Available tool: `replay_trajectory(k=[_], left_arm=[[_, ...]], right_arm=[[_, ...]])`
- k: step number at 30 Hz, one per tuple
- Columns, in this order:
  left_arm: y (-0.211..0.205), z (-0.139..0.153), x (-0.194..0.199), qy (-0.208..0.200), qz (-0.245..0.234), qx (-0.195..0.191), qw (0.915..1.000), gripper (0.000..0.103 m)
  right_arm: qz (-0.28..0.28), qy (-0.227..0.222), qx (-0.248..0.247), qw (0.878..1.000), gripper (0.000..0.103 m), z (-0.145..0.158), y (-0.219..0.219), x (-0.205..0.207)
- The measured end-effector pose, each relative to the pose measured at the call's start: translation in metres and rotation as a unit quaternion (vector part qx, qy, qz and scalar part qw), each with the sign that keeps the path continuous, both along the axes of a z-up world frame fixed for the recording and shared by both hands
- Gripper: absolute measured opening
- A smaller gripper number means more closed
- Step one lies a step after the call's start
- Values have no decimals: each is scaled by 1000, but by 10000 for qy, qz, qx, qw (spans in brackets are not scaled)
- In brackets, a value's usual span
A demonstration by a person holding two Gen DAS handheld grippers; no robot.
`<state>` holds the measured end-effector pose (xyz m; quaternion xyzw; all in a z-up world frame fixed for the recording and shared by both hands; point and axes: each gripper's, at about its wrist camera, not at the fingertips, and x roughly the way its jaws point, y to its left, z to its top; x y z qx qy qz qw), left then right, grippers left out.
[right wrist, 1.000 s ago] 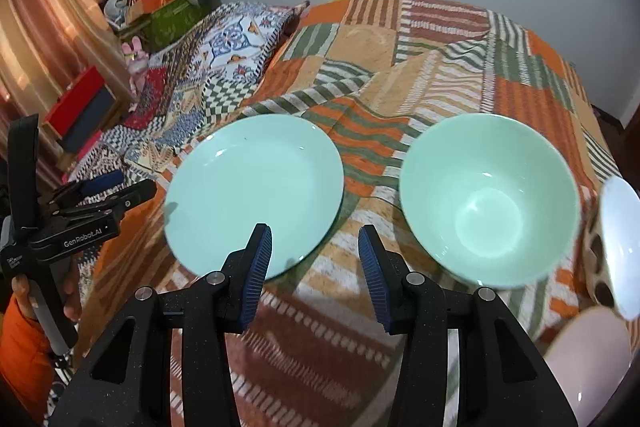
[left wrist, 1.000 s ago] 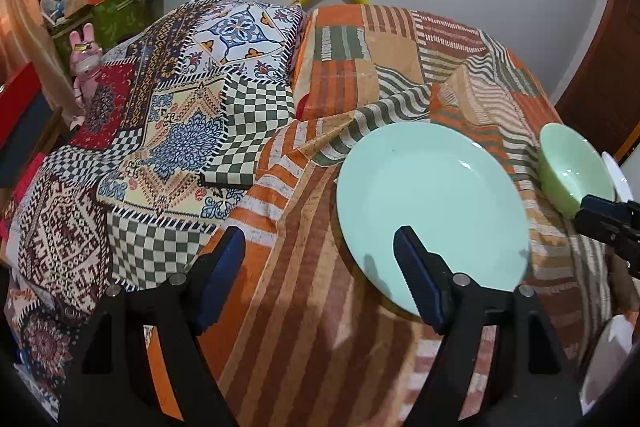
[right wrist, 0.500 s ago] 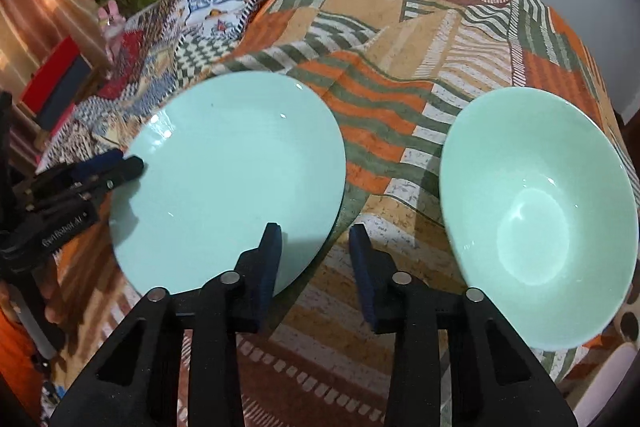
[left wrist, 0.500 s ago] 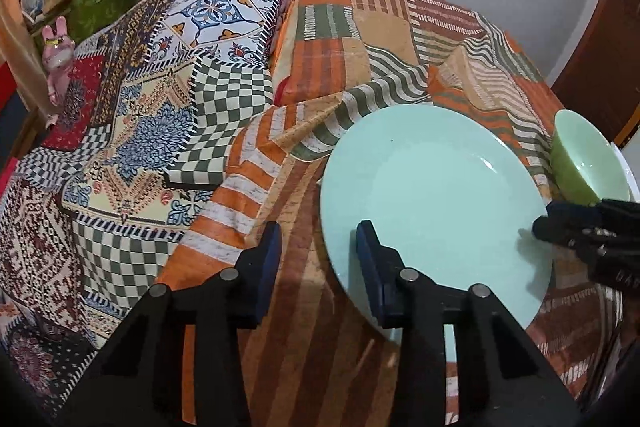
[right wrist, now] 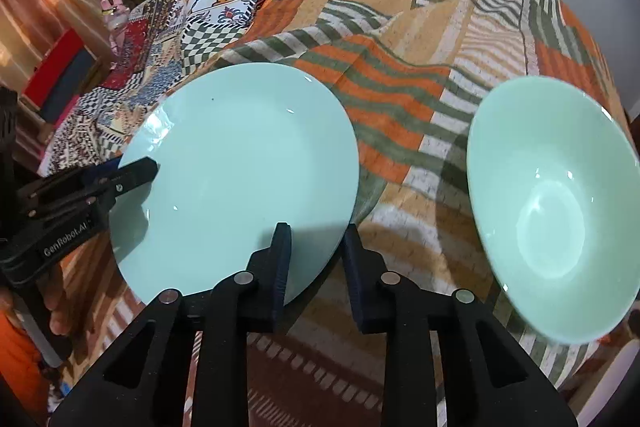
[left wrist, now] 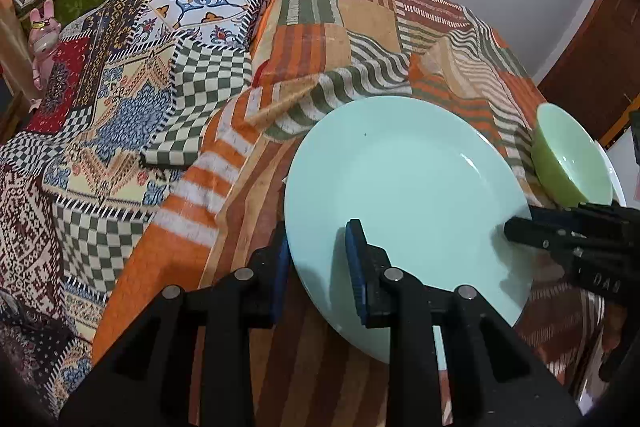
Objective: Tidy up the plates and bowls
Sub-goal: 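Grasp the rim of the mint green plate with the left gripper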
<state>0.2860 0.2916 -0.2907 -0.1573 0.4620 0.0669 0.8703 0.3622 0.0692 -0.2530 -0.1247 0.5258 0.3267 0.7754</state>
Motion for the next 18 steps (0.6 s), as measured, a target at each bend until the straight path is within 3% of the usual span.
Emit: replay_trajectory(k=[18], left_arm=[[-46, 5, -112, 328, -183, -78, 9993, 28]], right_arm=[[598, 576, -93, 9965, 21, -3, -26, -68]])
